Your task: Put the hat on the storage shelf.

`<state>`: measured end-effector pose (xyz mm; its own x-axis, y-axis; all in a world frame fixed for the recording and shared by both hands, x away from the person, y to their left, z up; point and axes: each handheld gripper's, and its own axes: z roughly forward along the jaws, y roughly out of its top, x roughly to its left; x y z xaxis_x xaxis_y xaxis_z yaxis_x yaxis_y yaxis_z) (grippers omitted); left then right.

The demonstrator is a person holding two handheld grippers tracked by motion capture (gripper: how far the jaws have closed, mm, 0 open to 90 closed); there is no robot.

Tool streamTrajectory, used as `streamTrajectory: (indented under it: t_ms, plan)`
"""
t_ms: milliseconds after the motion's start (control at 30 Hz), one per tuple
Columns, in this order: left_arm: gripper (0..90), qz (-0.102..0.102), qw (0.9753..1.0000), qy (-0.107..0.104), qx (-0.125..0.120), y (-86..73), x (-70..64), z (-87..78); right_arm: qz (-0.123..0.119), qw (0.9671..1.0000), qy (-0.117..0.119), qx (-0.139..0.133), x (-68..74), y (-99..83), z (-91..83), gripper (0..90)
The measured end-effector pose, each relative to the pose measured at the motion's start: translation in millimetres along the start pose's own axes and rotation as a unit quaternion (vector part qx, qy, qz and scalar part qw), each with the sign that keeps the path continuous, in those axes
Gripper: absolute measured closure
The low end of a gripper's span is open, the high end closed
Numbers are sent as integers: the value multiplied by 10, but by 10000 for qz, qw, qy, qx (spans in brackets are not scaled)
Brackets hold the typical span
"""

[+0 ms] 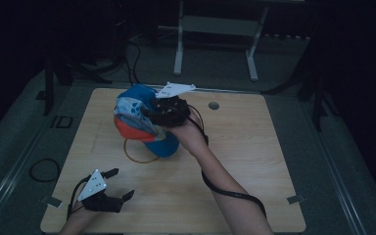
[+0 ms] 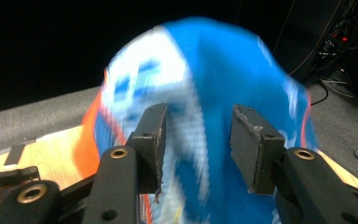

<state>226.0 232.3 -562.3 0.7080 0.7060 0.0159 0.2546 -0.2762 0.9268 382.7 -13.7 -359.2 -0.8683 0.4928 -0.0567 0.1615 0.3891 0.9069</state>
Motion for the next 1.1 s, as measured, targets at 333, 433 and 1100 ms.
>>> streamTrajectory:
  t_ms: [333,433,1100]
  plan:
    - [58,-48,10000,-5,-10,-5,8,5,68,9999,61,51,-52,-117,-107,529]
    - [59,-53,10000,-1,-4,-7,11,3,70,9999,71,10,-54,-156,-147,486]
    - [58,-82,10000,-12,-32,-17,10,-2,359,9978,559,-13,-89,-575,-383,153]
